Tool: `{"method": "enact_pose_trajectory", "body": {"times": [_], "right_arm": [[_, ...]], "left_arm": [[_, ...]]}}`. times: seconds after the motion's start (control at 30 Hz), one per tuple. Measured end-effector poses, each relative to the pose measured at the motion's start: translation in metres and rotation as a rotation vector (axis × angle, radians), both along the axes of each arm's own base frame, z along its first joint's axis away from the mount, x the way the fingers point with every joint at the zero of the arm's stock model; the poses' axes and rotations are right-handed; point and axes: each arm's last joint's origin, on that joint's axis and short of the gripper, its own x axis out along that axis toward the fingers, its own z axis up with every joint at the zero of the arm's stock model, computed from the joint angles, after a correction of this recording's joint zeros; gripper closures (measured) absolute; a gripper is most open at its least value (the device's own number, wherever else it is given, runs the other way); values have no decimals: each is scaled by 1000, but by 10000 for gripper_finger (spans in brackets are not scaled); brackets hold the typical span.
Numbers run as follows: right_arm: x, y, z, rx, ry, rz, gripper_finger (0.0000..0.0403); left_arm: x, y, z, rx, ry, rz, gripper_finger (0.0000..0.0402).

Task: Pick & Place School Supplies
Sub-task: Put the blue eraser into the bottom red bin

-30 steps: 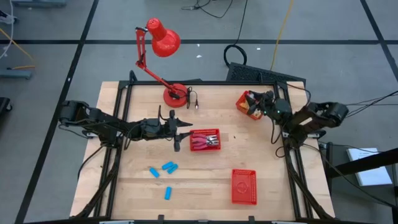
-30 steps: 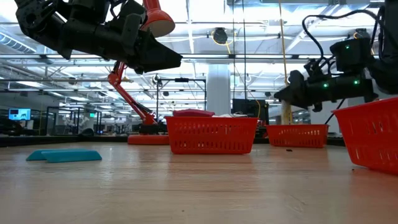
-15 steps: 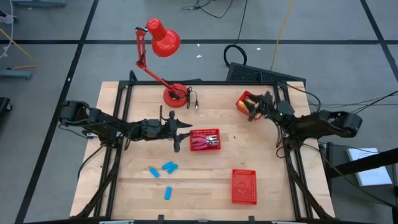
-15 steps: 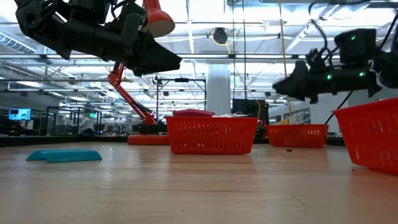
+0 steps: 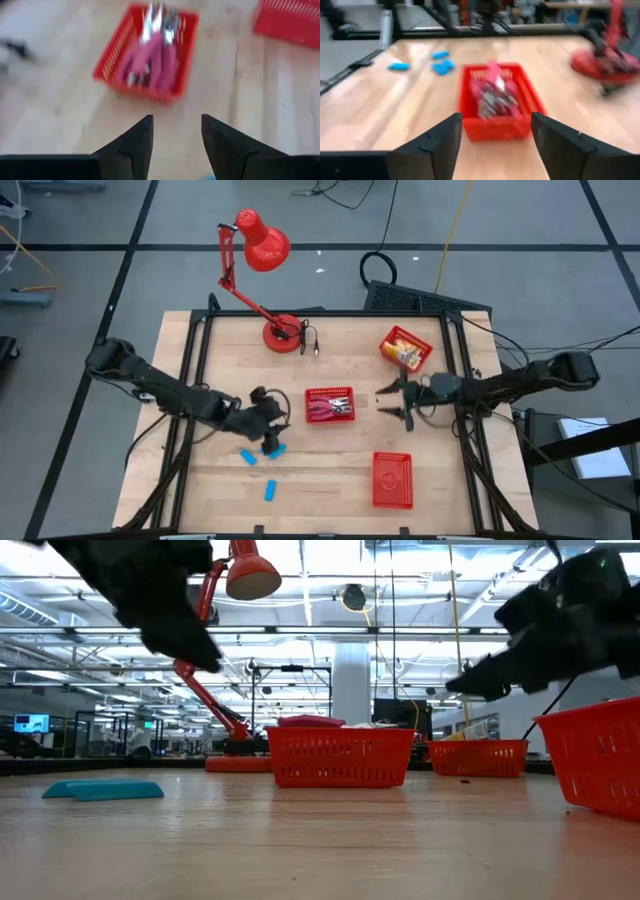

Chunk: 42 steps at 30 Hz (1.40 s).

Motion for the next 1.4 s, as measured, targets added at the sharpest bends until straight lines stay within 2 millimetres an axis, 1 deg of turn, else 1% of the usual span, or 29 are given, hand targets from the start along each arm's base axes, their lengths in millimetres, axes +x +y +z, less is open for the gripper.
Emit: {"method": "enact_pose_trajectory", "body": {"times": [0.07,0.13,0.23,0.33,0.43,0.5,0.6,0.73,0.93,1.07,1.27,1.4], "right_arm": [[8,15,11,-49,1,34,162],[10,30,18,-97,6,61,155],[12,50,31,-156,-38,100,152],[11,66,44,-203,-88,129,152],[7,79,45,-262,-48,147,151],[5,86,49,-283,-39,131,151],[0,93,47,-307,-16,116,151],[-5,100,48,-318,-23,109,151],[-10,106,47,-334,-21,86,151],[-12,109,47,-334,-23,100,151],[-13,110,47,-337,-22,92,151],[-13,109,46,-333,-16,89,151]], "left_arm": [[-3,-10,8,-35,82,35,231],[-9,-19,13,-61,160,73,231],[-15,-28,13,-90,248,135,231],[-17,-35,2,-134,321,176,231],[-13,-39,-15,-162,411,197,231],[-10,-41,-26,-177,475,219,230],[-10,-40,-43,-170,580,267,222],[-11,-37,-58,-147,684,337,197],[-4,-37,-72,-139,707,345,153],[-1,-34,-76,-131,725,345,135],[7,-28,-79,-112,681,339,131],[7,-24,-72,-140,686,288,130]]}}
